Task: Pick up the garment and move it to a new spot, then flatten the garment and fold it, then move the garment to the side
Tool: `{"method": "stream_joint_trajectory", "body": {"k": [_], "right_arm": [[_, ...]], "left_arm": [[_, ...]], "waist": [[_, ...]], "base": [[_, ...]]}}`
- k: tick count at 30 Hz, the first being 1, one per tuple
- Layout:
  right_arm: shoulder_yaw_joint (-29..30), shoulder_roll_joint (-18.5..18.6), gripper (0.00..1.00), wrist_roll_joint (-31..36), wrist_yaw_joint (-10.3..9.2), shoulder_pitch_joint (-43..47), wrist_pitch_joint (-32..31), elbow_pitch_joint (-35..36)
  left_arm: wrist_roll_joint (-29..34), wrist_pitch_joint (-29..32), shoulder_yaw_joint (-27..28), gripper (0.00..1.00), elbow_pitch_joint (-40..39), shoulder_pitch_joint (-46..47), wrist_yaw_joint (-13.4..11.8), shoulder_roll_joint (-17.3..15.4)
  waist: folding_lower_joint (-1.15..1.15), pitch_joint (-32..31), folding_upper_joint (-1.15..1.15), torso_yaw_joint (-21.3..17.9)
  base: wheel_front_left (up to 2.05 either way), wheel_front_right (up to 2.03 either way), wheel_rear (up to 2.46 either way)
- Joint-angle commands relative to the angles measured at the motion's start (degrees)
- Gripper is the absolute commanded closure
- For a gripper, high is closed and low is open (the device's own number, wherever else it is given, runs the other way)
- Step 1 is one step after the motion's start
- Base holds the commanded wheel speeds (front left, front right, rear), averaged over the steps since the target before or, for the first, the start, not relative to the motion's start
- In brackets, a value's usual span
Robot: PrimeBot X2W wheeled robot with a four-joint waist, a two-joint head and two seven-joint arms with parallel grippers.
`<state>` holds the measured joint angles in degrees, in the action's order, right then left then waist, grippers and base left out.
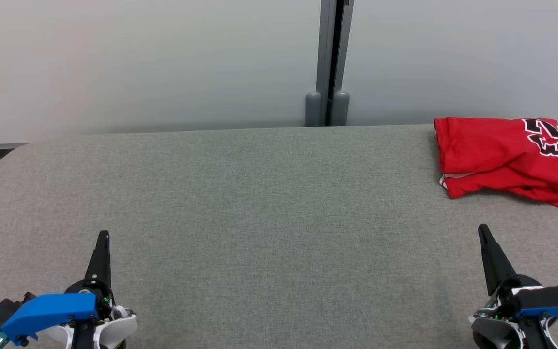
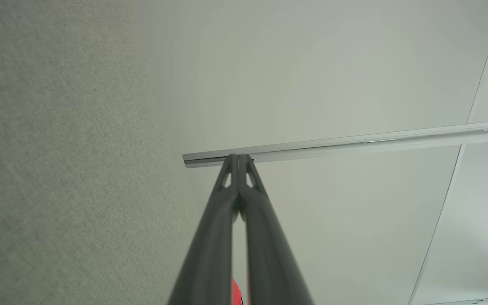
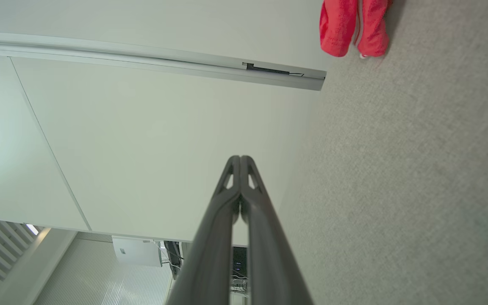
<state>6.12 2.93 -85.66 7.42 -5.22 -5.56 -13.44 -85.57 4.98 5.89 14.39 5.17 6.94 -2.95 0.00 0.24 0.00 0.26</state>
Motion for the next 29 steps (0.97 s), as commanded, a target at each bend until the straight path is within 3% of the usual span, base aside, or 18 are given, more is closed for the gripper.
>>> {"method": "stream_joint_trajectory", "body": {"k": [1, 16, 29], "right_arm": [[0.2, -0.1, 1.00, -1.3, 0.12, -0.9, -0.4, 0.0], [0.5, -0.1, 1.00, -7.0, 0.12, -1.4, -1.1, -0.7], [0.5, -0.1, 1.00, -6.8, 0.13, -1.4, -1.1, -0.7]], "left_arm": [[-1.1, 0.4, 0.3, 1.00, -0.4, 1.1, 0.4, 0.1], [-7.1, 1.8, 0.8, 1.00, -0.4, 1.4, 0.9, 0.1], [-6.9, 1.8, 0.8, 1.00, -0.4, 1.3, 0.7, 0.1]], "waist": [[0.00, 0.0, 0.00, 0.0], [0.00, -0.1, 0.00, -0.3], [0.00, -0.1, 0.00, -0.3]], "base": [[0.00, 0.00, 0.00], [0.00, 0.00, 0.00], [0.00, 0.00, 0.00]]}}
